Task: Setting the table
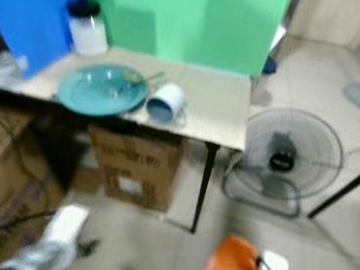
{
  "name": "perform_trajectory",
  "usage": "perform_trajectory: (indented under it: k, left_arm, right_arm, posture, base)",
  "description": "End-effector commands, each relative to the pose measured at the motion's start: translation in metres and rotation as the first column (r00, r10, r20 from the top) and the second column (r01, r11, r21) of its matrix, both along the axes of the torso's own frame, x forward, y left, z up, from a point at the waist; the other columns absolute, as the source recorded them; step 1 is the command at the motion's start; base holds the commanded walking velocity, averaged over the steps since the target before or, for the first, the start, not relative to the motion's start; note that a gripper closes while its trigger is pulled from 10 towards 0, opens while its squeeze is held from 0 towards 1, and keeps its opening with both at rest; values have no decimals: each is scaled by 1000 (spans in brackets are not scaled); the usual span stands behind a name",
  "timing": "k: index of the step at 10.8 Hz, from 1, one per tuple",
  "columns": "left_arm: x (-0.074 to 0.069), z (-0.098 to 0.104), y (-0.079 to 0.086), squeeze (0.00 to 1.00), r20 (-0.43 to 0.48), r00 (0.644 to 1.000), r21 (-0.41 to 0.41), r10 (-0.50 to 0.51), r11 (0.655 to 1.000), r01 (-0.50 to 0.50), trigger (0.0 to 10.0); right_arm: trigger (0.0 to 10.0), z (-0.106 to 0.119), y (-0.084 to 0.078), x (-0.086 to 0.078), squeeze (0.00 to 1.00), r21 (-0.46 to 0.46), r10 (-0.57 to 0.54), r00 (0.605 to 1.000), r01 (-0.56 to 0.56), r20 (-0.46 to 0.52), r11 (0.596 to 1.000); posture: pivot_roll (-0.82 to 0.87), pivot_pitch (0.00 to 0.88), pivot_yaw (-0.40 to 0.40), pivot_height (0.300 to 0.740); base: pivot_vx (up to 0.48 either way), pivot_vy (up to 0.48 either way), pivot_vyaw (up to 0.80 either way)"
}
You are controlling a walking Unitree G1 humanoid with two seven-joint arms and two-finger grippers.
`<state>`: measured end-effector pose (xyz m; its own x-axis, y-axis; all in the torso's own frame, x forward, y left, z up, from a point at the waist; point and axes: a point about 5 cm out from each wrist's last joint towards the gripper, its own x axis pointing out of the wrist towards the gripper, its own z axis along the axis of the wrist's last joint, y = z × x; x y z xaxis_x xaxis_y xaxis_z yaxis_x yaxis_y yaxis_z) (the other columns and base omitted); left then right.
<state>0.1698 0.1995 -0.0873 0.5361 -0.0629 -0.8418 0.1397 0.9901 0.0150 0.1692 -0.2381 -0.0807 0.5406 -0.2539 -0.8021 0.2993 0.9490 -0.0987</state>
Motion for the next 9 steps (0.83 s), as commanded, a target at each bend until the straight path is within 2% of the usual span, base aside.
perform_trajectory:
  k: [1, 2, 3, 5, 7, 9]
  left_arm:
    - [7, 3, -4, 0, 26, 1000, -17, -9, 1000, 9, 10000]
    - [2, 2, 3, 0, 17, 1000, -29, 22, 999, -22, 10000]
    - [-3, -1, 2, 0, -6, 998, -45, 66, 997, -66, 10000]
    - [-13, -9, -22, 0, -43, 996, -81, 81, 993, -84, 10000]
    - [-13, -10, -31, 0, -48, 995, -111, 89, 989, -93, 10000]
    - [-12, -9, -30, 0, -42, 997, -98, 71, 992, -75, 10000]
  right_arm:
    - [10000, 3, -2, 4, 0, -1, -4, 1000, 4, 22, 1000]
    - [10000, 5, -1, 9, 0, -4, 4, 999, -4, 40, 1000]
    - [10000, 7, 1, 14, 0, 2, 9, 998, -10, 61, 1000]
    - [10000, 10, 11, 25, 0, 16, 70, 996, -71, 53, 997]
    - [10000, 10, 17, 29, 0, 21, 102, 994, -103, 41, 994]
    - [10000, 8, 18, 26, 0, 31, 123, 992, -123, 16, 992]
  posture:
    - [78, 0, 74, 740]
    - [79, 0, 69, 740]
    - [82, 0, 58, 740]
    - [92, 0, 36, 740]
    - [102, 0, 13, 740]
    - [105, 0, 7, 740]
  base:
    - [247, 0, 0]
    - [0, 0, 0]
    - [0, 0, 0]
    - [0, 0, 0]
    - [0, 0, 0]
    - [0, 0, 0]
